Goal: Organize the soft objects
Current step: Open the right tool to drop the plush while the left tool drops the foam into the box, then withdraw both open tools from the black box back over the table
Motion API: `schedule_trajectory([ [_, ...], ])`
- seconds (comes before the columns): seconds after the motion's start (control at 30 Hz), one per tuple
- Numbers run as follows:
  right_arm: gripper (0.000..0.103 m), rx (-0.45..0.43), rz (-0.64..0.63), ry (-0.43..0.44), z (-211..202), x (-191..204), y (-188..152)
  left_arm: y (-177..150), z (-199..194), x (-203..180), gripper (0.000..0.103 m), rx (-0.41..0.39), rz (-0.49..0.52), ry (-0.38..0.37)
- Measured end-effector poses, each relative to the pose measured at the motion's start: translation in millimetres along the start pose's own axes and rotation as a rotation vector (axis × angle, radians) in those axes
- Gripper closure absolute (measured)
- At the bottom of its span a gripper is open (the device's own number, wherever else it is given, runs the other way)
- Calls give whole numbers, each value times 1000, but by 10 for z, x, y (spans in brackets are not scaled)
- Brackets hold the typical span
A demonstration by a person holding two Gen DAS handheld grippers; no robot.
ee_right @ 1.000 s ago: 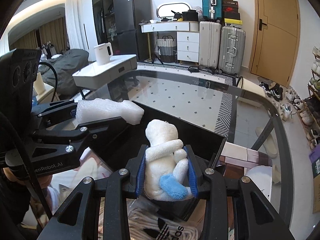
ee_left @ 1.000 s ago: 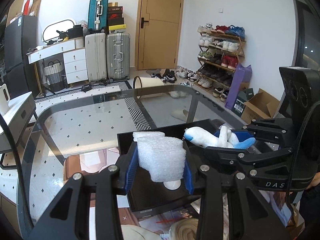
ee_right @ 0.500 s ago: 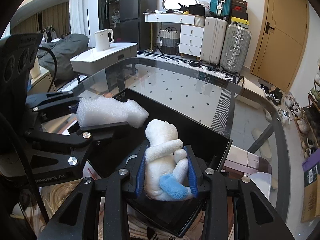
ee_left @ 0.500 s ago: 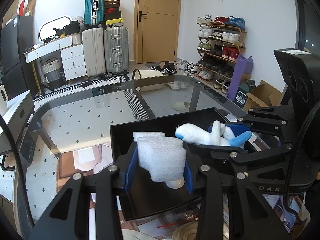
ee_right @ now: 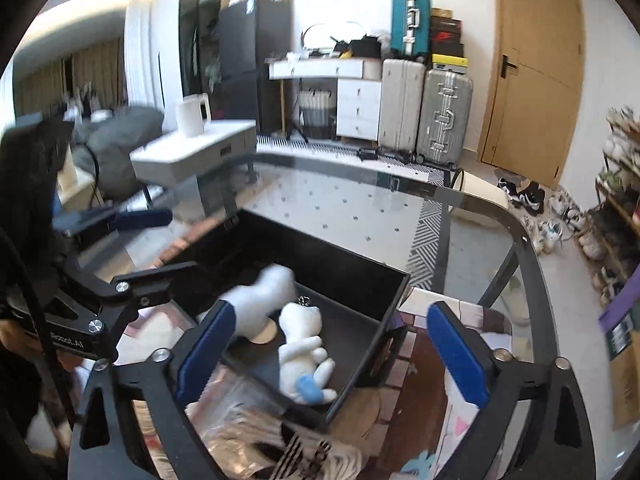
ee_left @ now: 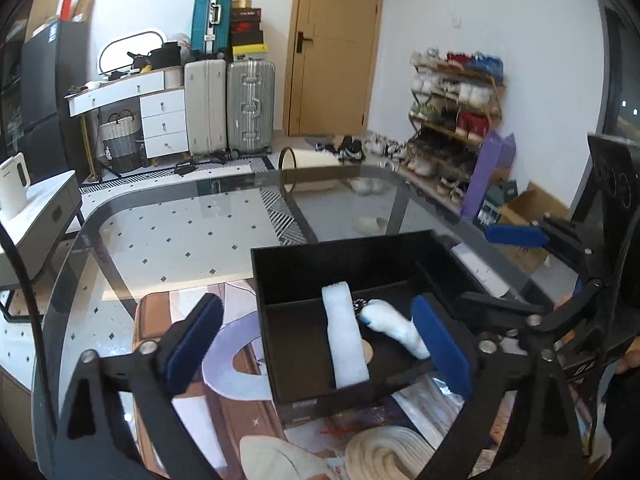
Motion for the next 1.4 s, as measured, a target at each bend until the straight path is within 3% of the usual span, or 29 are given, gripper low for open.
schedule_trajectory([
  [0.1,1,-43,47,13,-188,-23,-16,-33,-114,-12,0,-14,4,33],
  [0.5,1,-144,94,25,-687,77,-236,-220,-540,32,0,-99,-25,97],
  [1.13,1,-137,101,20,-871,237,-697,-618,-687,-65,0,-76,1,129],
  [1.4,1,-105,93,16,-872,257,-850,-743,-696,-62,1,-61,-15,95],
])
Point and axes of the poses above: each gripper's, at about its wrist camera, not at the fingertips, and z roughly the way its jaws point, x to its left, y to its top, the point moved 4 cm from there along z, roughly the way its jaws point, and after that the axes turned 6 degrees about -y, right-handed, at the moved point
